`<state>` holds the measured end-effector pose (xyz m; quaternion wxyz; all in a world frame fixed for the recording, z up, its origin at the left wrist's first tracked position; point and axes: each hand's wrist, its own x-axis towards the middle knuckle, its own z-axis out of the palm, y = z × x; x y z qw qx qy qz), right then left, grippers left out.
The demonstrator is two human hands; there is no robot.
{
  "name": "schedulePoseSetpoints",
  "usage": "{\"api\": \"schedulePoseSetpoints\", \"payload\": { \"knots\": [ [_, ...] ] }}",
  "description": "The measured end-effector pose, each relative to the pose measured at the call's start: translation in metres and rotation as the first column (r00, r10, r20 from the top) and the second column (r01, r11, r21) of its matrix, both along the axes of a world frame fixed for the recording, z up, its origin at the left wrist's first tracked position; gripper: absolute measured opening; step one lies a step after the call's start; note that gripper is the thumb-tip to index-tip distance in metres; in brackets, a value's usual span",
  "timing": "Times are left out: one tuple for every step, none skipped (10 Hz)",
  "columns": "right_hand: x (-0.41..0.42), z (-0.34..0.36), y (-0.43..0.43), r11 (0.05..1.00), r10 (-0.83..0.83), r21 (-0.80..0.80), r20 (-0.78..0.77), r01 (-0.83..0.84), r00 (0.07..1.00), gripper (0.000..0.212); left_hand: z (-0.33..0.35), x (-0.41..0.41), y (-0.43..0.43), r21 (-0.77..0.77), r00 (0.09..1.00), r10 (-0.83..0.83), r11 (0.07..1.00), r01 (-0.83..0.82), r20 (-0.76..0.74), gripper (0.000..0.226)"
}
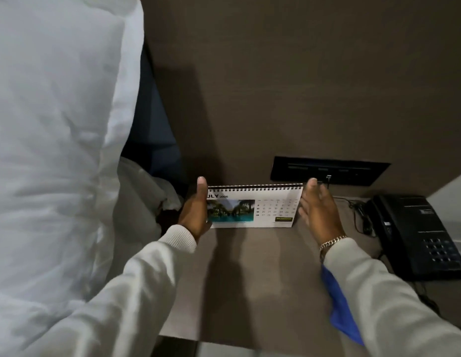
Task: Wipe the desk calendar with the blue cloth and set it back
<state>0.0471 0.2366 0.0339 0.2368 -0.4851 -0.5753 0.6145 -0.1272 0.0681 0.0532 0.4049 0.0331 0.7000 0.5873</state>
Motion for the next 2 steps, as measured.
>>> {"api": "schedulePoseSetpoints", "payload": {
  "knots": [
    [-0.006,0.003,0.003,0.999,-0.037,0.007,-0.031,0.037,0.999,0.105,0.006,-0.013,0.019,0.034,0.997,0.007,0.999,-0.01,0.082,0.075],
    [-0.013,0.02,-0.006,0.991,-0.095,0.092,-0.032,0.098,0.995,0.088,0.023,-0.026,0.036,0.075,0.991,0.057,0.995,-0.066,0.121,0.081]
  ]
}}
